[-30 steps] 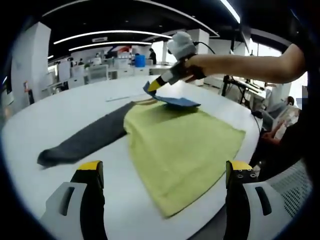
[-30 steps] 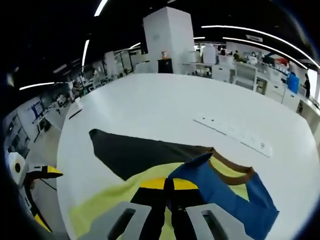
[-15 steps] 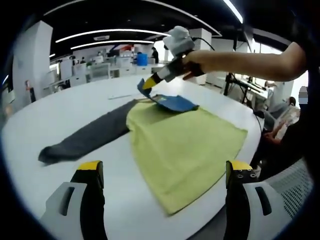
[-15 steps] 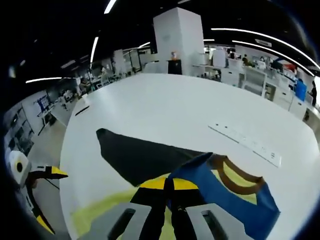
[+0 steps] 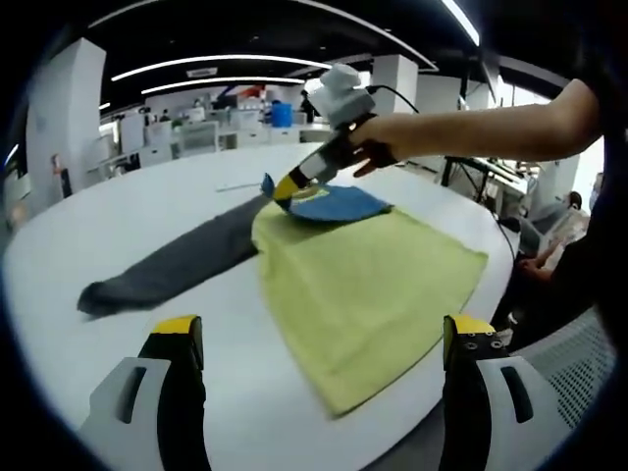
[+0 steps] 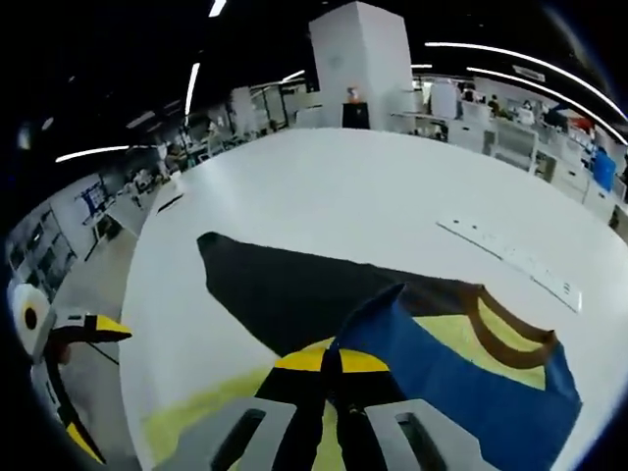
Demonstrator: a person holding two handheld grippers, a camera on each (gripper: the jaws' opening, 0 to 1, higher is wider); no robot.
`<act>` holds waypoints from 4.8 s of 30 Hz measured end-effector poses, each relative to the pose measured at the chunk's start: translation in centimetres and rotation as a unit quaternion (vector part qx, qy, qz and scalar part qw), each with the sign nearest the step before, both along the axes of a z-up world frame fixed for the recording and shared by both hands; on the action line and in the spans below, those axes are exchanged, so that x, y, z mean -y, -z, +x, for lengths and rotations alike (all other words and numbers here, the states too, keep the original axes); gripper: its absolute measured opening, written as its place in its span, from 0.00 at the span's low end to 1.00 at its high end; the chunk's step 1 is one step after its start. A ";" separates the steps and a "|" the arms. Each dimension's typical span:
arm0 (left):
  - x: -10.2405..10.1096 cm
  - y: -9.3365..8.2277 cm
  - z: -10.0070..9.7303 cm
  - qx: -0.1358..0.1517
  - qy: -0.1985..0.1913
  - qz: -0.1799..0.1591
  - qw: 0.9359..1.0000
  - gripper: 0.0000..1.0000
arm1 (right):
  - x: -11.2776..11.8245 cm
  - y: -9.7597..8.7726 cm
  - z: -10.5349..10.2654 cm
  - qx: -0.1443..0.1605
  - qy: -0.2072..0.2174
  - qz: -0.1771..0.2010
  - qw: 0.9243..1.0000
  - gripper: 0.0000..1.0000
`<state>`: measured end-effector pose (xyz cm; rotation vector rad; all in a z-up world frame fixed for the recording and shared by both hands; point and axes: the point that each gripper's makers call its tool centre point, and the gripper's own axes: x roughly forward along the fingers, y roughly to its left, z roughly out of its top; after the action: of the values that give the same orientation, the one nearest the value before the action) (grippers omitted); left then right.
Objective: Fold the garment on the visible template until the final outline fits inside the template.
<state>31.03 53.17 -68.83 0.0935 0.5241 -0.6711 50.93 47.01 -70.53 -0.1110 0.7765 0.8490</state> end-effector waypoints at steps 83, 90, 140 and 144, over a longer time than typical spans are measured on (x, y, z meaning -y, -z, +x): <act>-0.5 -0.7 0.4 0.010 -0.004 0.010 1.000 0.99 | 26.4 4.4 -3.7 0.005 0.123 -0.167 0.978 0.12; -0.6 -0.8 0.4 0.011 -0.006 0.008 1.000 0.99 | 27.1 5.2 -3.8 -0.004 0.136 -0.165 0.977 0.09; -2.6 -1.3 1.8 0.011 -0.039 -0.001 0.999 0.99 | 28.1 2.4 -3.9 -0.010 0.217 -0.001 0.976 0.49; -3.1 -1.5 2.1 0.012 -0.053 -0.012 0.998 0.99 | 27.0 1.3 -4.1 0.003 0.202 0.018 0.979 0.66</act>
<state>33.17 56.32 -67.31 0.0506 0.4952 -0.5730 46.82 19.97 -71.84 0.0767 0.7451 0.4751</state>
